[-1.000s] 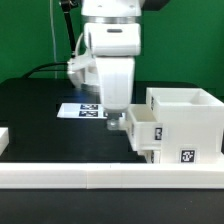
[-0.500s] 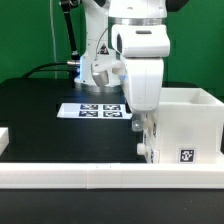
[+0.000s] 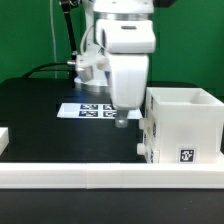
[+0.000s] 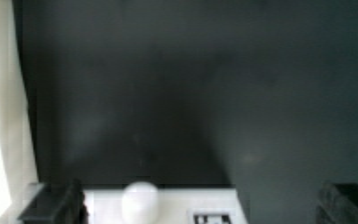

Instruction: Assemble drawer

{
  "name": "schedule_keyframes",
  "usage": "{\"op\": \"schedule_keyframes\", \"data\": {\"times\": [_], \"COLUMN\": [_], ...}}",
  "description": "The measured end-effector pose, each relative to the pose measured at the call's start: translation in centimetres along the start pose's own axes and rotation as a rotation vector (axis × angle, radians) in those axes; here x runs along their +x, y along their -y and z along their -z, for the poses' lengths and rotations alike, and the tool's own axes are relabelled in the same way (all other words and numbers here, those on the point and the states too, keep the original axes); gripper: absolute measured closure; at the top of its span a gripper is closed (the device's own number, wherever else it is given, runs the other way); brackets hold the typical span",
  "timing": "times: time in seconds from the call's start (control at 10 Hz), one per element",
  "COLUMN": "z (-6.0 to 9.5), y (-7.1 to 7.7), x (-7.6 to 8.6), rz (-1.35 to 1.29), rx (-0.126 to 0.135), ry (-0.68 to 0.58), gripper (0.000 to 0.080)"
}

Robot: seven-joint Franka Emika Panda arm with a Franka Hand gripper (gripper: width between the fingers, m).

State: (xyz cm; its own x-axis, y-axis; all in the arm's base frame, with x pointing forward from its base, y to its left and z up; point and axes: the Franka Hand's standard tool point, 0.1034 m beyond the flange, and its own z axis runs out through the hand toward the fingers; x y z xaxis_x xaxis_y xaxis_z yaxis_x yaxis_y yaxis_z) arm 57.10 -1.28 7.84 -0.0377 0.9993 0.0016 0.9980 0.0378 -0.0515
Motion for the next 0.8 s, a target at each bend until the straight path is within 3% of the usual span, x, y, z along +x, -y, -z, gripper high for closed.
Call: {"op": "schedule_keyframes", "data": {"times": [0.2,0.3,0.4,0.8], "z": [1.4,2.5,3.2,2.8], "y": [-0.3,-0.3,-0.3,0.0], "x": [-1.7,-2.2,-1.9,-1.8], "rz": [-0.009,-0.017,-0.034,-0.031], "rx": [-0.029,-0.062,-0.118,-0.109], "ry": [0.009,0.014,0.013,0.012], "gripper": [0.015,0.015,0.015,0.015]}}
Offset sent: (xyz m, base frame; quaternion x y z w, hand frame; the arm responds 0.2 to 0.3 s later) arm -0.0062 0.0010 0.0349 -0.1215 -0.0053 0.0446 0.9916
